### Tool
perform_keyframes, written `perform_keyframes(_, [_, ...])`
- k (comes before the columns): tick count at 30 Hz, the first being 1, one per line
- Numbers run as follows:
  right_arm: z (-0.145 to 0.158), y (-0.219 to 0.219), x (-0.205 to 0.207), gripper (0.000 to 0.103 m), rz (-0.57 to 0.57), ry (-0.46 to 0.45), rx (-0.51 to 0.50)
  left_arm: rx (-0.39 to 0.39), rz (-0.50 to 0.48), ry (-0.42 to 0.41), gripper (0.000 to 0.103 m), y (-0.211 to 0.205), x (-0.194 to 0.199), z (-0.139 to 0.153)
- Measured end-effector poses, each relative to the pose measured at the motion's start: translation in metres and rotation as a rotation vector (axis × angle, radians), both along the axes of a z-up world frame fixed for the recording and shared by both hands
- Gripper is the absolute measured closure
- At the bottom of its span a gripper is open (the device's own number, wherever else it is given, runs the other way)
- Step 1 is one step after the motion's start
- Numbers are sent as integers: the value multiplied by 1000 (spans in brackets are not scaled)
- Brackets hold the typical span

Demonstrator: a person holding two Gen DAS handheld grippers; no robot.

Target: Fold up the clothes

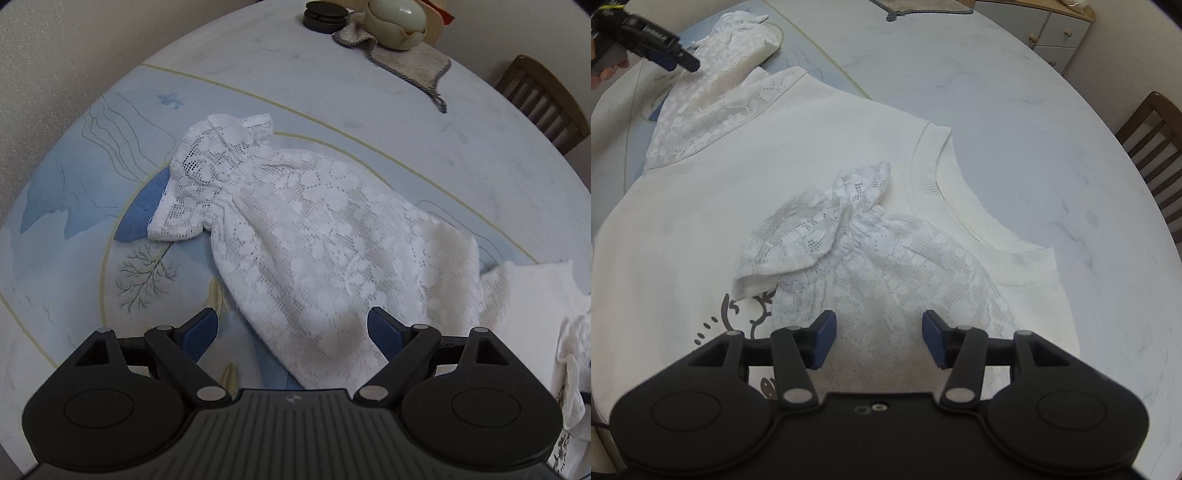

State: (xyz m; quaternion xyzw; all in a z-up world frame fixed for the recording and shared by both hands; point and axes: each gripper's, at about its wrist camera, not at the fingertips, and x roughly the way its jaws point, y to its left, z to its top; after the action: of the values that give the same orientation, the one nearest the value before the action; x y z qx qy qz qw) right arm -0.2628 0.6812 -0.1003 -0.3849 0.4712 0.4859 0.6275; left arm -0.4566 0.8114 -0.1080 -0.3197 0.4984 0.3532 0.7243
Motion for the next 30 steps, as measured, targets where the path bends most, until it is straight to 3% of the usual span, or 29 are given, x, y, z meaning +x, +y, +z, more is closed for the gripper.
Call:
perform_keyframes(7, [-7,4,1,0,8,7,-19,-7,9,35,15,7,11,-8])
perform_keyframes(15, [-12,2,7,0,-16,32,-20,23,33,5,16,5,17,-6])
perform_keyframes(17, [-13,1,9,0,-25,43,-16,27,40,10,31,4,20,-6])
perform_keyframes(19, [-13,1,11,0,-30,50,-11,48,39,18,38,2,22,-5])
perform_keyframes(22, [-14,1,10,0,-29,42,-7,68,25,19,66,-2,24,-2])
perform_keyframes(30, [-15,0,10,0,-36,35,4,161,-31,-7,90,-21,32,18])
